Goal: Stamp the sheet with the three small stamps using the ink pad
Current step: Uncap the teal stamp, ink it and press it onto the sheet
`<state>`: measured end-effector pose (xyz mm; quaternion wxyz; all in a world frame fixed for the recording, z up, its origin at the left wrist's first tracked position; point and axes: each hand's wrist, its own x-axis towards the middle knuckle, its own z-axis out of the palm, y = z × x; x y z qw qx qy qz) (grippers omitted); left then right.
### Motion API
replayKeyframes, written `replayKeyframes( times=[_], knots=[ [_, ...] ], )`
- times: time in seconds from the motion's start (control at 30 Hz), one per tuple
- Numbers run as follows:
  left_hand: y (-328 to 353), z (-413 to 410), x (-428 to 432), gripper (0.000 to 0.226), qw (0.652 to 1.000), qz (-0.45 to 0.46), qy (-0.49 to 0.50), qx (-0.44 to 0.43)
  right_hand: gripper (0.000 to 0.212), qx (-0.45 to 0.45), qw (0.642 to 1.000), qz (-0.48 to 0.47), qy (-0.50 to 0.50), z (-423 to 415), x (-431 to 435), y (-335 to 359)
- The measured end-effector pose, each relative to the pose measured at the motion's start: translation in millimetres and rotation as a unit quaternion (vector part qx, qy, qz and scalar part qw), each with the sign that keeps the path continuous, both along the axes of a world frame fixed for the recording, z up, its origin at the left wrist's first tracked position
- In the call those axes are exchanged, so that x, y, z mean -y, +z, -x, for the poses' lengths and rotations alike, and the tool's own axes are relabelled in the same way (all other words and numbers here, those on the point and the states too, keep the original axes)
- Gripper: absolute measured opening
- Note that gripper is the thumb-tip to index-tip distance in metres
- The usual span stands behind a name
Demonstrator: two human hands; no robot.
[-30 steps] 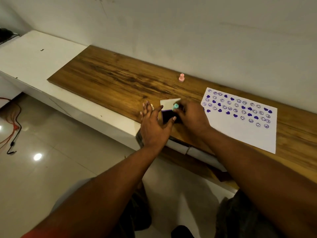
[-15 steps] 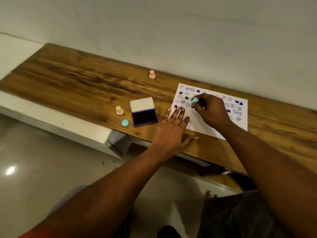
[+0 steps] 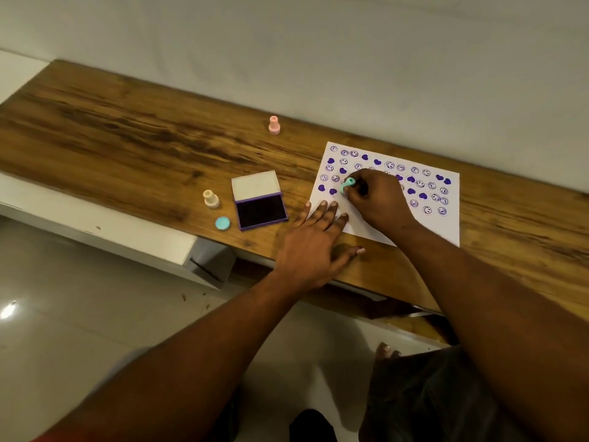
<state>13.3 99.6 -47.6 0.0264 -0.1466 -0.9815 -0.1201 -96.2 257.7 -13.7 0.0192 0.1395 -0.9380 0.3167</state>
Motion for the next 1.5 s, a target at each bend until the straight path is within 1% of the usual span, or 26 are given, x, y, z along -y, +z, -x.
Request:
replayKeyframes(
  times=[0.2,0.3,0.37,0.47,0.5,0.53,0.57,0.63,0.67,0.7,1.17,1.4,1.43,1.47,1.5],
  knots=[
    [0.6,1.4,0.8,0.090,1.000,0.001,-0.001,0.006,0.027,0.007,1.000,-0.008,-0.006,-0.4,0.4,1.6],
    [2.6,1.8,0.5,0.090,1.000,0.000,-0.001,0.016,0.026,-0.005,1.000,-0.004,0.002,-1.4,0.6,9.7],
    [4.0,1.9,-0.4,0.091,1.000,-0.004,-0.002,0.025,0.024,-0.045,0.998,0.034,0.006,-2.6,2.9,25.1],
    [3.7,2.2,-1.1,0.093,0.999,-0.012,0.000,0.037,0.023,-0.151,0.981,0.122,-0.008,-0.9,8.3,53.6],
    [3.3,2.2,-1.0,0.093,0.999,-0.014,0.001,0.039,0.023,-0.174,0.975,0.137,-0.010,-1.8,9.3,57.6],
    [3.0,1.8,-1.2,0.093,0.999,-0.016,0.002,0.037,0.023,-0.175,0.975,0.138,-0.005,-3.8,8.9,56.5],
    [2.6,1.4,-1.1,0.093,0.999,-0.017,0.002,0.029,0.023,-0.155,0.981,0.116,0.002,-7.6,8.0,49.2],
    [1.8,0.1,-1.1,0.091,1.000,-0.018,-0.001,0.007,0.027,-0.073,0.997,0.008,-0.003,-21.3,6.9,21.5],
    [1.4,-0.6,-1.4,0.090,1.000,-0.019,-0.002,-0.002,0.030,-0.043,0.998,-0.038,-0.012,-27.8,6.0,8.1],
    [1.1,-1.2,-1.7,0.089,1.000,-0.020,-0.002,-0.007,0.031,-0.031,0.998,-0.057,-0.020,-31.7,4.5,-1.0],
    [1.6,-1.1,0.4,0.089,1.000,-0.027,0.002,0.000,0.040,-0.019,0.996,-0.070,-0.044,-28.5,9.7,4.1],
    [5.3,-1.2,2.2,0.088,1.000,-0.007,0.000,0.014,0.040,-0.017,0.997,-0.071,-0.032,-25.8,9.6,0.0],
    [5.8,-1.4,2.4,0.088,1.000,-0.004,0.000,0.017,0.039,-0.005,0.998,-0.054,-0.034,-24.5,8.8,0.1],
    [6.3,-1.6,2.7,0.089,1.000,-0.001,0.000,0.020,0.038,0.015,0.999,-0.014,-0.046,-22.0,7.0,1.0],
    [6.4,-1.2,2.6,0.090,1.000,0.003,0.000,0.025,0.036,0.044,0.995,0.059,-0.075,-18.6,4.0,3.0]
  ],
)
